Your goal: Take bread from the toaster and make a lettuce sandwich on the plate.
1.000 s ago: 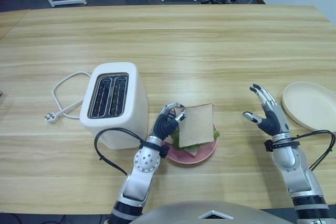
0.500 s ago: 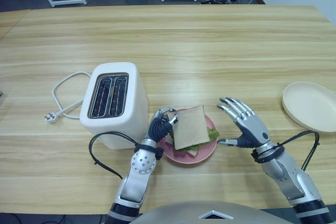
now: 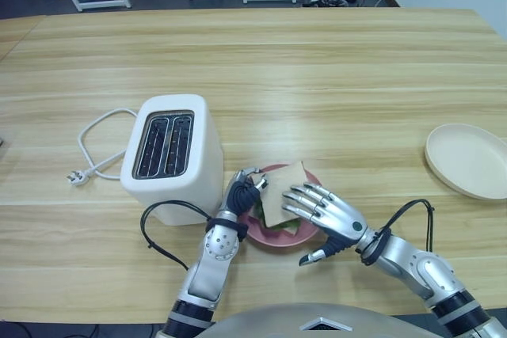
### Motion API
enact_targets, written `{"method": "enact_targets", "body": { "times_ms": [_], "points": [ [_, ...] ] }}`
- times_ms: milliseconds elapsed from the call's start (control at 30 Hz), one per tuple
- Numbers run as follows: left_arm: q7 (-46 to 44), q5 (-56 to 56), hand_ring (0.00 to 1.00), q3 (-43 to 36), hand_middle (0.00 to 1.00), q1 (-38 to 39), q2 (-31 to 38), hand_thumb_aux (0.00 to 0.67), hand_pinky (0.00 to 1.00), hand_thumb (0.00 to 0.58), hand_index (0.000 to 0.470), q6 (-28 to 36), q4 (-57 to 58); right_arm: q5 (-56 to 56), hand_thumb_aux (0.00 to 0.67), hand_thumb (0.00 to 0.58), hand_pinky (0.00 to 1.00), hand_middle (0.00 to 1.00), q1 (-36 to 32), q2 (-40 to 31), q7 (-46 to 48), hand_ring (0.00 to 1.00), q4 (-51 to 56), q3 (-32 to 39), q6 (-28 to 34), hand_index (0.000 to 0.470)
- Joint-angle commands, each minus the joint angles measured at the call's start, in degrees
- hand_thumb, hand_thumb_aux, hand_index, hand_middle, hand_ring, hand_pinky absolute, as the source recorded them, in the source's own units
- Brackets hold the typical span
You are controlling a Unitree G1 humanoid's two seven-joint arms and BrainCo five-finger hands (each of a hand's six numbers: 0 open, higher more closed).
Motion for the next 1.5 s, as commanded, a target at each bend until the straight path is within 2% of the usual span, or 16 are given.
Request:
{"method": "enact_targets", "body": {
  "times_ms": [33,100,133,167,200,533,700,1000,1167,1200,1233,1267,1300,1333,1400,1500],
  "points": [
    [-0.4,1.0,1.00,-0.6,1.00,1.9,0.2,0.670,1.00,0.580,0.470,1.4,-0.5,-1.6,0.000,0.000,0.00,0.00,-1.4,-1.7,7.1,0.00,5.9,4.0,1.2,0.000],
    [0.1,2.5,1.00,-1.1,1.00,2.3,0.4,0.670,1.00,0.580,0.470,1.0,-2.3,-1.1,0.000,0.000,0.00,0.00,-1.3,-2.5,8.8,0.00,7.1,4.9,1.8,0.000],
    [0.9,3.9,1.00,-1.5,1.00,2.4,0.6,0.615,1.00,0.576,0.431,0.5,-3.4,-0.6,0.000,0.000,0.00,0.00,-1.2,-2.8,9.1,0.00,7.2,5.2,2.0,0.000],
    [2.3,6.4,0.59,-2.0,0.59,2.5,0.9,0.260,0.59,0.363,0.182,-0.1,-4.8,-0.3,0.000,0.000,0.00,0.00,-1.2,-3.1,9.3,0.00,7.2,5.5,2.3,0.000],
    [3.8,8.5,0.00,-2.4,0.00,2.7,1.2,0.000,0.00,0.000,0.000,-0.9,-6.3,0.0,0.000,0.000,0.00,0.00,-1.1,-3.3,9.5,0.00,7.2,5.7,2.5,0.000],
    [16.2,36.9,0.00,-0.9,0.00,4.6,2.7,0.000,0.00,0.000,0.000,-1.6,-25.0,1.0,0.000,0.000,0.00,0.00,-1.2,-4.8,10.6,0.00,8.5,8.4,4.0,0.000],
    [8.4,16.9,0.00,0.8,0.00,9.9,1.8,0.000,0.00,0.000,0.000,-5.4,-21.8,4.1,0.000,0.000,0.00,0.00,-2.1,-5.2,5.9,0.00,7.8,5.8,4.1,0.000],
    [-1.0,-8.5,0.00,4.4,0.00,15.8,3.2,0.000,0.00,0.000,0.000,-17.2,-15.3,15.8,0.000,0.000,0.00,0.00,-4.8,-0.8,-22.2,0.00,-1.7,-9.3,-5.4,0.000],
    [-10.9,-20.7,0.00,9.5,0.00,18.7,9.4,0.000,0.00,0.000,0.000,-21.2,-20.8,27.2,0.000,0.000,0.00,0.00,-3.4,-1.1,-20.4,0.00,-1.7,-16.5,-8.2,0.000],
    [-13.6,-22.4,0.56,10.4,0.56,19.8,11.6,0.018,0.56,0.031,0.013,-21.5,-22.7,29.2,0.000,0.000,0.00,0.00,-2.5,-2.0,-17.8,0.00,-2.1,-17.2,-8.0,0.000],
    [-16.5,-23.4,1.00,11.5,1.00,21.8,14.4,0.452,1.00,0.519,0.317,-21.7,-24.9,32.0,0.000,0.000,0.00,0.00,-1.1,-3.9,-12.9,0.00,-2.9,-17.6,-7.0,0.000],
    [-19.7,-24.2,1.00,12.8,1.00,24.6,17.6,0.670,1.00,0.580,0.470,-21.9,-27.4,35.8,0.205,0.301,0.99,0.99,1.1,-7.0,-6.7,0.99,-3.8,-17.6,-6.3,0.144],
    [-22.5,-24.5,1.00,14.0,1.00,27.3,20.3,0.670,1.00,0.580,0.470,-22.0,-29.6,39.8,0.638,0.579,1.00,1.00,3.8,-10.4,-0.6,1.00,-5.0,-17.9,-5.4,0.448],
    [-25.0,-24.5,1.00,15.3,1.00,30.0,22.7,0.670,1.00,0.580,0.470,-21.6,-31.7,45.1,0.670,0.580,1.00,1.00,7.6,-14.6,6.2,1.00,-7.0,-18.4,-4.3,0.470],
    [-29.1,-22.9,1.00,16.7,1.00,34.0,26.6,0.670,1.00,0.580,0.470,-20.4,-34.0,53.6,0.670,0.580,1.00,1.00,16.3,-22.8,17.4,1.00,-11.8,-20.0,-2.2,0.470],
    [-33.1,-19.4,1.00,16.0,1.00,37.2,30.3,0.670,1.00,0.580,0.470,-17.9,-34.3,61.4,0.670,0.580,1.00,1.00,24.4,-28.8,27.5,1.00,-18.1,-21.8,-0.1,0.470]
  ]
}}
